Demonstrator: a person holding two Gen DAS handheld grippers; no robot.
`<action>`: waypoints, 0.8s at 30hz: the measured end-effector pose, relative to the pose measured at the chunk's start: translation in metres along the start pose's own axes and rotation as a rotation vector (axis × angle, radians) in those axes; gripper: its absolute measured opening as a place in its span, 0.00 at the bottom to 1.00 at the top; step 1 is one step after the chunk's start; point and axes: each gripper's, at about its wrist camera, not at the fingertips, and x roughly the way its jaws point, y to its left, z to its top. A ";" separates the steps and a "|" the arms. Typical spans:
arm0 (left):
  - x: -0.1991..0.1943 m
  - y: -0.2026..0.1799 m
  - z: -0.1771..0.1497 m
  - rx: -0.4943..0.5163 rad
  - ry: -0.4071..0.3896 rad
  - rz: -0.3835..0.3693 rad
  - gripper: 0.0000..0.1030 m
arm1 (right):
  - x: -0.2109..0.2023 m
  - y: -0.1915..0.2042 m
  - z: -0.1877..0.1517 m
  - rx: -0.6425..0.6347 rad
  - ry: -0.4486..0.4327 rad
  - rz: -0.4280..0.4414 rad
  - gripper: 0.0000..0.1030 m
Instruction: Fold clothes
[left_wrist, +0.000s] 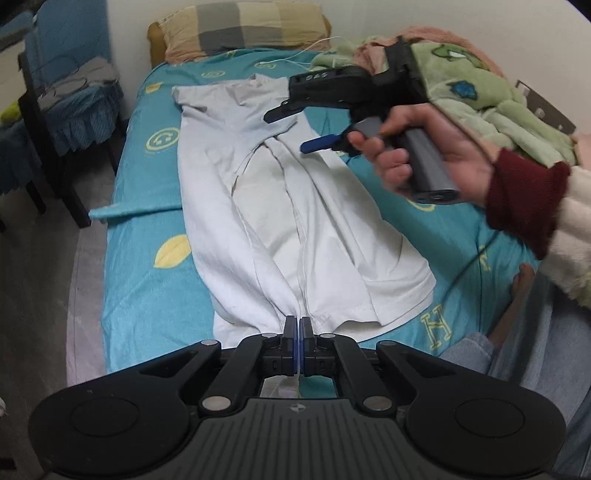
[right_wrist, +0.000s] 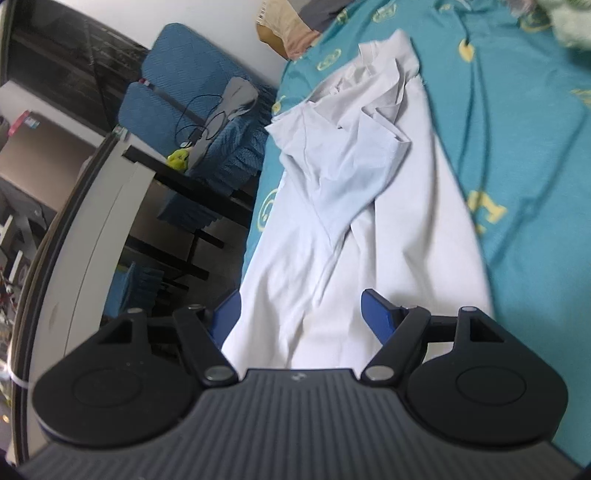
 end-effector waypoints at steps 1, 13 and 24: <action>-0.002 0.003 0.000 -0.018 -0.007 -0.005 0.01 | 0.014 -0.003 0.004 0.002 0.007 -0.004 0.72; -0.020 0.035 -0.004 -0.237 -0.086 -0.070 0.00 | 0.100 -0.012 0.036 -0.037 0.030 0.030 0.53; 0.012 -0.016 0.008 -0.181 -0.028 -0.156 0.00 | 0.078 0.024 0.091 -0.215 -0.149 -0.028 0.09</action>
